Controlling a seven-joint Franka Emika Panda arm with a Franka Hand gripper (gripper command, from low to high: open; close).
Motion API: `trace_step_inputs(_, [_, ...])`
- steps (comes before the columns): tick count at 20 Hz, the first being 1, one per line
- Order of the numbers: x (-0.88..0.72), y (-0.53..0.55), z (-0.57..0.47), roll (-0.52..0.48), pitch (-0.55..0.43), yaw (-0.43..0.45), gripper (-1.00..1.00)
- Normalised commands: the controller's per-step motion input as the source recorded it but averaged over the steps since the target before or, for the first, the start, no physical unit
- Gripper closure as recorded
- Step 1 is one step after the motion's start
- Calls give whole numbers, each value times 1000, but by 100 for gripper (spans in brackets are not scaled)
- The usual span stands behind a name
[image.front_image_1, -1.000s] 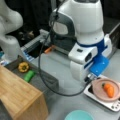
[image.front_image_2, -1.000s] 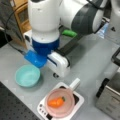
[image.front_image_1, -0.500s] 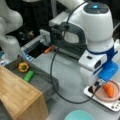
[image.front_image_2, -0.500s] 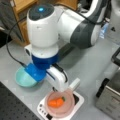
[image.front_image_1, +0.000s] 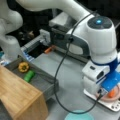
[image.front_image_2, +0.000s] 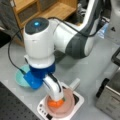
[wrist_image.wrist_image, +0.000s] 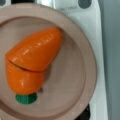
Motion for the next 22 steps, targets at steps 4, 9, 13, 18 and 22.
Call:
trace_step_inputs(4, [477,187,51,-191,272,-152,-100])
trace_step_inputs(9, [404,154,86,-241,258,-92,-100])
trace_step_inputs(13, [373,132,124,-283,245,-70,-100])
trace_step_inputs(18, [365,129,90,-292,229,-58,-100])
trace_step_inputs(22, [342,128,-4,-259,176,-41,-100])
